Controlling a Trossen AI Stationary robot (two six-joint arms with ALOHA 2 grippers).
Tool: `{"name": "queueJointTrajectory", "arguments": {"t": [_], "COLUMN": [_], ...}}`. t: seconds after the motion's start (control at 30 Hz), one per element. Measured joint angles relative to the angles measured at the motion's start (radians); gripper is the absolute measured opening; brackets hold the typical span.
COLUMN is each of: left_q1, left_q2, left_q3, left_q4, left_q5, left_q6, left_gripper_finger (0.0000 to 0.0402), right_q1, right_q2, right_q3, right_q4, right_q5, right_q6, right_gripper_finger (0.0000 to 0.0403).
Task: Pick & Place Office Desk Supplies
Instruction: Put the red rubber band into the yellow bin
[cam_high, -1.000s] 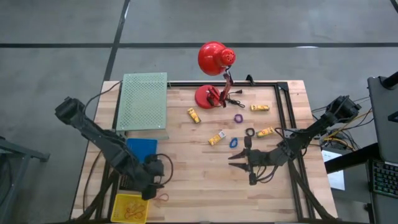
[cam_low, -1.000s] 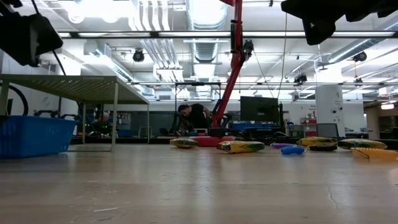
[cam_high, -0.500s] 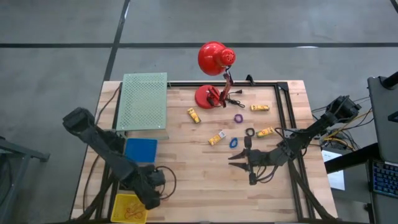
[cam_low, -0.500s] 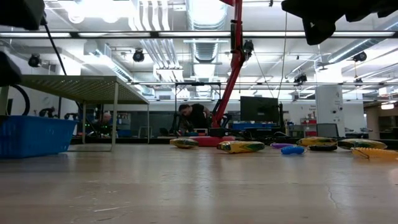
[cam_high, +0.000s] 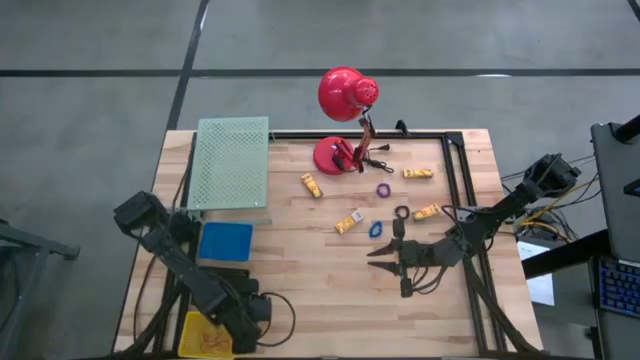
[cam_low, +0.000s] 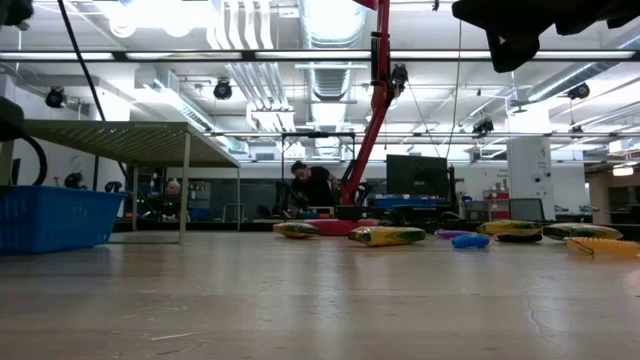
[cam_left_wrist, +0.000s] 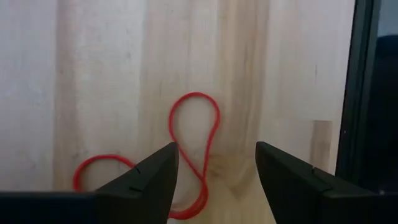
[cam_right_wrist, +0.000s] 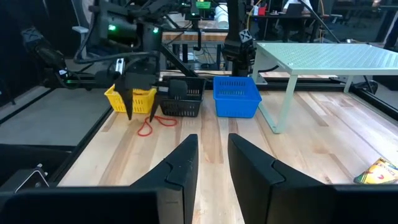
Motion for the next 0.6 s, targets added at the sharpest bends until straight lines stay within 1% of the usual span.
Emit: {"name": "queueJointTrajectory", "arguments": {"t": [0.3,0.6], "left_q1": [0.000,0.000], "left_q2": [0.055,0.070], "left_q3": [0.020,0.021], "left_q4": [-0.019,-0.036], "left_q5": [-0.002,-0.016], "left_q6": [0.014,0.014], "left_gripper_finger": [0.0207,0.0200], "right_q1": [0.000,0.000], "right_q2": [0.000,0.000], "right_q3": [0.000,0.000], "right_q4": [0.000,-0.001], "right_q5": [-0.001,-0.002], "right_q6": [0.000,0.000], "right_gripper_finger": [0.0070,0.0080]}}
